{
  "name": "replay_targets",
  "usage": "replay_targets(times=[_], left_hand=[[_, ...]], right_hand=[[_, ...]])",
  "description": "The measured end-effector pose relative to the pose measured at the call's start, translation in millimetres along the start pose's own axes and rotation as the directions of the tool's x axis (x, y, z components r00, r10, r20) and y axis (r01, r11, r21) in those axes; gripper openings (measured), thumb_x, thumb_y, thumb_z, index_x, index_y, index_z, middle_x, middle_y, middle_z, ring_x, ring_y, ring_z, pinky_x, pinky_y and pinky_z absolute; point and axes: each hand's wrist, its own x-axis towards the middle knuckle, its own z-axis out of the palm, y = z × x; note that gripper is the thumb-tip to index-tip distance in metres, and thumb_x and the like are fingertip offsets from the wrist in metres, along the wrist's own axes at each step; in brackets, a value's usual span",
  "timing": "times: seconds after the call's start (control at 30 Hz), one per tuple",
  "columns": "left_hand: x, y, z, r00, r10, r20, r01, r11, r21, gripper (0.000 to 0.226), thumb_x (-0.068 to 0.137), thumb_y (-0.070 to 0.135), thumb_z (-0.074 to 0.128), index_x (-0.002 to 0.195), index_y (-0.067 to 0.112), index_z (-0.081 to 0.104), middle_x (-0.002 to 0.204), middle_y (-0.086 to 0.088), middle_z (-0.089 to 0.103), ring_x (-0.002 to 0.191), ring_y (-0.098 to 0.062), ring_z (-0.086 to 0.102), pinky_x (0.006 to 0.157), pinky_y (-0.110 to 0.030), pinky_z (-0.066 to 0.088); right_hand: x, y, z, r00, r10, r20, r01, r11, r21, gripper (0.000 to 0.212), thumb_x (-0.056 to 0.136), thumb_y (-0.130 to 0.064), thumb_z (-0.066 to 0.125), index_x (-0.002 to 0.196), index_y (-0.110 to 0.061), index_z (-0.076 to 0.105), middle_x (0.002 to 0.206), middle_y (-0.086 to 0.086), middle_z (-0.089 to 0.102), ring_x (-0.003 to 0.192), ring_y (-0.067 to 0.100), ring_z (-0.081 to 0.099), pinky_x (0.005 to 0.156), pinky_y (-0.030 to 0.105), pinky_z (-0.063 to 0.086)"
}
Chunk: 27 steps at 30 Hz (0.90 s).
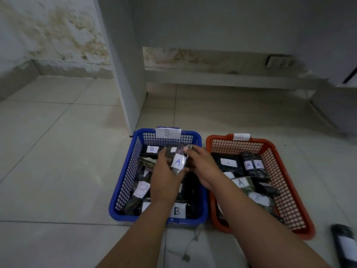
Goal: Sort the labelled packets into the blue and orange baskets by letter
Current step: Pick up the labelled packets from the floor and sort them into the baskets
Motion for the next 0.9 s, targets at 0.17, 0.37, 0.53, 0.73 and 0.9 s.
replay_targets(times=[0.17, 0.37, 0.53, 0.73, 0.9], left_hand=[[-17, 19, 27, 0.95, 0.043, 0.309, -0.038, 0.999, -0.023, 0.104, 0.069, 0.042, 0.079, 0.147, 0.036, 0.012, 0.123, 0.016, 0.052, 0.112, -0.006, 0.054, 0.093, -0.029, 0.045], [-41, 0, 46, 0.778, -0.01, 0.628, -0.333, 0.841, 0.426, 0.08, 0.088, 0.057, 0.049, 0.151, 0.032, 0.006, 0.159, 0.002, 0.004, 0.146, -0.017, 0.006, 0.117, -0.037, 0.018], [-54, -16, 63, 0.756, -0.043, 0.653, -0.392, 0.769, 0.505, 0.079, 0.088, 0.063, 0.042, 0.15, 0.035, 0.0, 0.155, 0.005, -0.022, 0.144, -0.018, -0.017, 0.118, -0.041, 0.004], [-63, -30, 63, 0.776, 0.015, 0.63, -0.436, 0.735, 0.519, 0.075, 0.088, 0.068, 0.03, 0.145, 0.043, -0.012, 0.146, 0.015, -0.038, 0.143, -0.013, -0.02, 0.118, -0.04, 0.004], [-68, -25, 65, 0.798, 0.036, 0.601, -0.458, 0.685, 0.566, 0.067, 0.089, 0.065, 0.022, 0.137, 0.049, -0.021, 0.144, 0.014, -0.04, 0.141, -0.013, -0.025, 0.11, -0.03, -0.012]], right_hand=[[-18, -19, -64, 0.96, -0.061, -0.274, 0.061, 0.998, -0.01, 0.023, 0.087, -0.005, 0.059, 0.11, -0.008, 0.057, 0.103, 0.018, 0.068, 0.091, 0.031, 0.067, 0.08, 0.045, 0.056], [-27, -26, -161, 0.784, -0.037, -0.62, 0.067, 0.997, 0.024, 0.027, 0.091, -0.005, 0.052, 0.117, -0.009, 0.049, 0.097, 0.017, 0.067, 0.083, 0.031, 0.068, 0.073, 0.042, 0.058], [-28, -19, -179, 0.806, 0.077, -0.586, 0.014, 0.989, 0.149, 0.025, 0.089, 0.009, 0.045, 0.104, -0.007, 0.056, 0.091, 0.016, 0.066, 0.08, 0.03, 0.065, 0.083, 0.046, 0.054], [20, -9, -151, 0.823, 0.002, -0.567, 0.012, 1.0, 0.021, 0.027, 0.088, 0.004, 0.049, 0.112, -0.008, 0.044, 0.096, 0.011, 0.063, 0.08, 0.021, 0.063, 0.067, 0.035, 0.055], [43, 26, -122, 0.878, -0.17, -0.447, -0.025, 0.917, -0.398, 0.021, 0.092, -0.001, 0.049, 0.11, -0.012, 0.044, 0.099, 0.007, 0.056, 0.073, 0.009, 0.052, 0.058, 0.021, 0.04]])
